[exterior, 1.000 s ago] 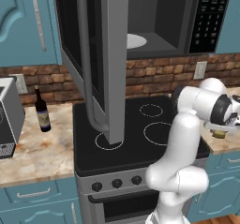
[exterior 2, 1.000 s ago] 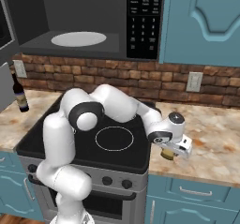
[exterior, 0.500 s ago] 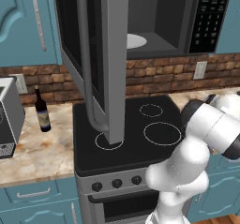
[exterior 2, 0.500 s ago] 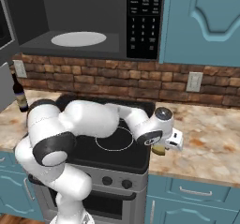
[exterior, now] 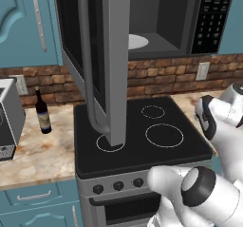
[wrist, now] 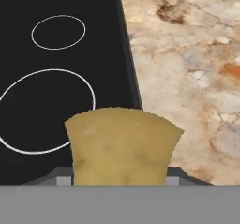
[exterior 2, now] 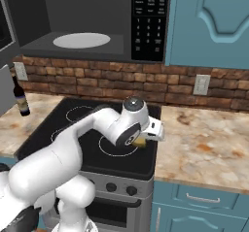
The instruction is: Place the sponge inside the microwave to prepare for sanitizing.
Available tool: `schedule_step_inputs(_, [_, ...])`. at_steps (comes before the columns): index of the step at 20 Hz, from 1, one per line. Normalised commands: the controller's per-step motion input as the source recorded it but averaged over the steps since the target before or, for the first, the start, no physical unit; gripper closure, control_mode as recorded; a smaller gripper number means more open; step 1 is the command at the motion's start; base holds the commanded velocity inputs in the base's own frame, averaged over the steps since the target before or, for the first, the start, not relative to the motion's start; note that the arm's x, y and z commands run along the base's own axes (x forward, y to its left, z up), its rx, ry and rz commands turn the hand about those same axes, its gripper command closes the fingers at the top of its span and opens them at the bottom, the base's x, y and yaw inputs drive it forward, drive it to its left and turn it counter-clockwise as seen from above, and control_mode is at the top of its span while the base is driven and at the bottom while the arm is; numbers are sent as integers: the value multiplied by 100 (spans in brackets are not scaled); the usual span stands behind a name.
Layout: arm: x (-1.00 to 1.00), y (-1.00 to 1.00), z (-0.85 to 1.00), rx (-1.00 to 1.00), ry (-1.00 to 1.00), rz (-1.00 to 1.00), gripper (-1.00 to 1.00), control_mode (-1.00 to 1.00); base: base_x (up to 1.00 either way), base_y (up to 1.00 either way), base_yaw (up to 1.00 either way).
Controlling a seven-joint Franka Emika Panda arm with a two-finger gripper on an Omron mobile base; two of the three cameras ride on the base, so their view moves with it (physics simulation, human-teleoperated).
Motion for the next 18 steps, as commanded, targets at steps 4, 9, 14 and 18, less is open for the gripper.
schedule_step_inputs(4, [-43,47,82,0,-9,0,100,-100,0,0,0])
schedule_step_inputs(9, [-33,53,98,-1,-17,2,100,-100,0,0,0])
schedule_step_inputs(14, [-33,57,95,-3,-16,5,100,-100,0,0,0])
schedule_step_inputs(18, [-55,50,83,-3,-13,5,100,-100,0,0,0])
